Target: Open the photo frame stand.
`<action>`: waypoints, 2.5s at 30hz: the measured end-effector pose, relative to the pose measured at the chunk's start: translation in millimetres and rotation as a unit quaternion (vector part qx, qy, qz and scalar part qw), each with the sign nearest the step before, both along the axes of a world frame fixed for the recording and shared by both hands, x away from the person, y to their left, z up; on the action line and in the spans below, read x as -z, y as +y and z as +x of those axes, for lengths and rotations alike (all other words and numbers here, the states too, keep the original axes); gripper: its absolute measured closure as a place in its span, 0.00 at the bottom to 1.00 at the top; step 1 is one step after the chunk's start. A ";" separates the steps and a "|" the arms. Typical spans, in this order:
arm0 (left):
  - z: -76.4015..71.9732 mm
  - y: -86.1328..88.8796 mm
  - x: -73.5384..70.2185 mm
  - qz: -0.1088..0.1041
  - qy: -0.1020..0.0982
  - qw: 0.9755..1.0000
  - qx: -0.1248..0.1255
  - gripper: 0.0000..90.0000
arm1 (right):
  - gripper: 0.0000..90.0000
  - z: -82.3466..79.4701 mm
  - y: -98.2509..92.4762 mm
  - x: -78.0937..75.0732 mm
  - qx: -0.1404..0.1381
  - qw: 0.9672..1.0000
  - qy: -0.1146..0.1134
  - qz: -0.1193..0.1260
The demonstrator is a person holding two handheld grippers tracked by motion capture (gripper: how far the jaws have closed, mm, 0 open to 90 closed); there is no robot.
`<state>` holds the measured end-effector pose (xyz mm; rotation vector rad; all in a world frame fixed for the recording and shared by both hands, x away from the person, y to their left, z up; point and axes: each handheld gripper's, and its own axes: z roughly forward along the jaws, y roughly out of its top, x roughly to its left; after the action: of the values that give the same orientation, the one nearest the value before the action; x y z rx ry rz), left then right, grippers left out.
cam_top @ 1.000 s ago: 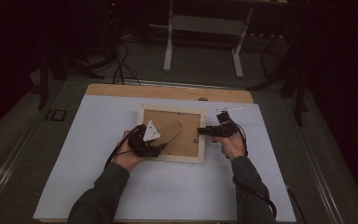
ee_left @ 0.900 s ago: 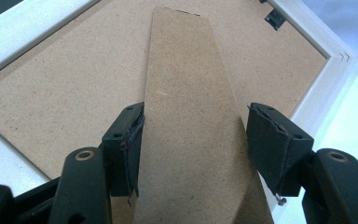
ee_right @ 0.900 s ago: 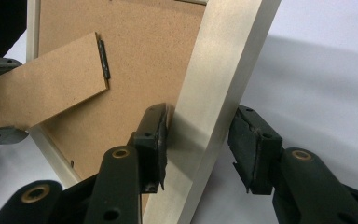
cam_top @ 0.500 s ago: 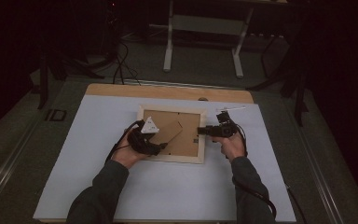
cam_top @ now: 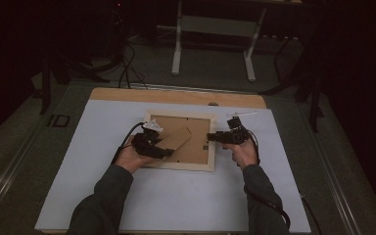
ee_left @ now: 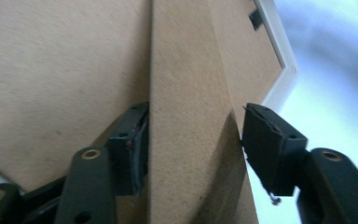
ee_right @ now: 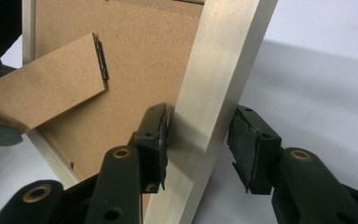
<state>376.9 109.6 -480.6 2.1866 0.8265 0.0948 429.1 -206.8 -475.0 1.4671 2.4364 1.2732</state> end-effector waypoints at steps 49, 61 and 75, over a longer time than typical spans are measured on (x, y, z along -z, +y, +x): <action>2.3 -17.8 -8.8 0.062 -0.067 0.996 -0.011 0.60 | 0.68 -19.2 -1.9 -23.1 0.024 0.993 -0.115 -0.020; 6.1 -21.8 -12.6 0.063 -0.076 0.995 -0.022 0.61 | 0.68 -26.4 -1.3 -33.3 0.028 0.986 -0.162 -0.030; 6.0 -22.7 -14.4 0.081 -0.097 0.992 -0.028 0.69 | 0.70 -31.0 -0.8 -31.7 0.016 0.982 -0.180 -0.051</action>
<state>382.9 86.9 -466.3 2.2620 0.7916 0.4099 398.1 -207.6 -443.3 1.1297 2.1958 1.2588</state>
